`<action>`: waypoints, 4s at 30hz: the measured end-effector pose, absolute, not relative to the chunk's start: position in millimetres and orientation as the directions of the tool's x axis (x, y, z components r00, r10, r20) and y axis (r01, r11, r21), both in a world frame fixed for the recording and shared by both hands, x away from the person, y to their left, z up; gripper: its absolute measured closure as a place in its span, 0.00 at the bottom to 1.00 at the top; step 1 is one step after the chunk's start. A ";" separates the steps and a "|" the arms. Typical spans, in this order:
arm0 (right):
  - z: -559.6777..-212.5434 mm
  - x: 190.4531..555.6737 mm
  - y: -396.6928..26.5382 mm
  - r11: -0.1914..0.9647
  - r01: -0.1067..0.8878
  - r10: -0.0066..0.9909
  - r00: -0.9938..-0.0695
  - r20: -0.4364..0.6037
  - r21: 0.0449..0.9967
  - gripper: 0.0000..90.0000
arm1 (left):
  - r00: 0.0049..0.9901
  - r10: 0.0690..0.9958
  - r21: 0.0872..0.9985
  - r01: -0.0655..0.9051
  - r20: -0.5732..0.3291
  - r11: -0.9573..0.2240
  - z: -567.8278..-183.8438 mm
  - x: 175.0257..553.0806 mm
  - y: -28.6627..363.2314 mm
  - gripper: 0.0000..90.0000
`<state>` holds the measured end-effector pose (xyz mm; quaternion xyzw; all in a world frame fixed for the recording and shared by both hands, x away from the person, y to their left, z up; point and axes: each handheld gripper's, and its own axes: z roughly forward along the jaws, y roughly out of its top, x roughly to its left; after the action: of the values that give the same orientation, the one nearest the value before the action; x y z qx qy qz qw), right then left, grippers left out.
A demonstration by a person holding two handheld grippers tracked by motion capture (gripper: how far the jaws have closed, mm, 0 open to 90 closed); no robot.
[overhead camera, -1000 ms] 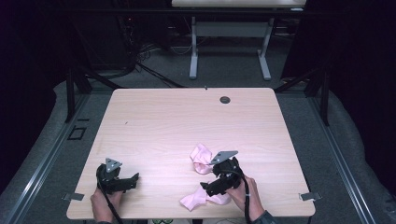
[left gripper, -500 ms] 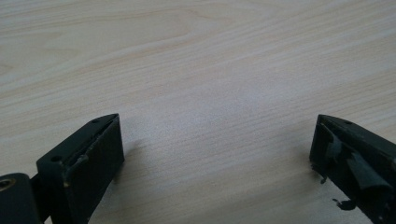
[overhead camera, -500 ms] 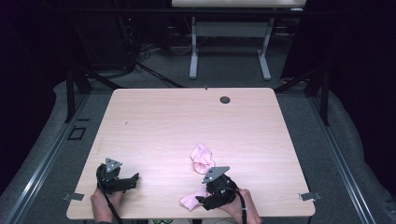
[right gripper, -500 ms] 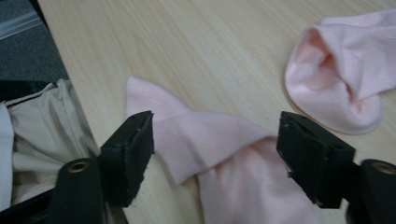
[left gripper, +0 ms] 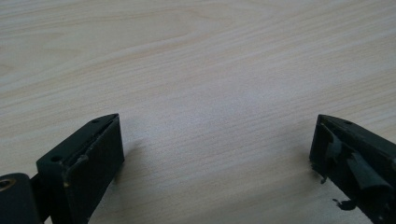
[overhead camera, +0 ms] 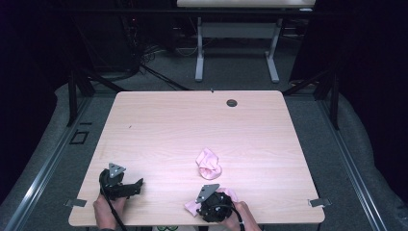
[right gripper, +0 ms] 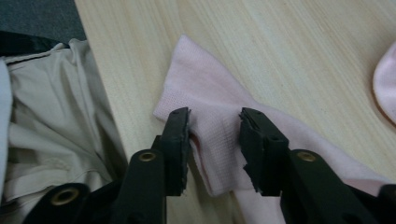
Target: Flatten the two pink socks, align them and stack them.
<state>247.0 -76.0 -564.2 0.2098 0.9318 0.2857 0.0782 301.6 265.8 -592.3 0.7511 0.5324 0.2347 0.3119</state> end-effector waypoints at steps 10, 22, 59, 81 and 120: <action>-557.8 252.6 -84.9 0.710 0.363 0.457 -0.890 -0.002 0.603 0.89 | 0.322 0.947 0.719 0.653 0.022 -0.238 -592.3 301.6 265.6 0.03; -523.2 272.5 -105.3 0.582 0.472 0.520 -0.842 0.144 0.662 0.87 | 0.300 0.954 0.717 0.664 0.005 -0.213 -592.5 302.0 265.8 0.02; -476.2 288.1 -115.2 0.366 0.507 0.623 -0.757 0.200 0.780 0.90 | 0.714 0.669 0.829 0.492 -0.207 -0.268 -562.8 260.7 111.3 0.36; -475.1 282.1 -143.9 0.397 0.427 0.517 -0.835 0.187 0.812 0.89 | 0.717 0.695 0.849 0.339 0.046 -0.405 -553.6 275.8 109.1 0.98; -550.5 313.9 -96.9 0.594 0.614 0.639 -0.753 0.158 0.521 0.67 | 0.693 0.707 0.698 0.436 0.142 -0.568 -529.3 259.9 152.6 0.46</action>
<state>313.9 -96.9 -550.5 0.3511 0.8923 0.2828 0.0225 259.9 152.6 -529.3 0.8606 0.3321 0.2080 0.3253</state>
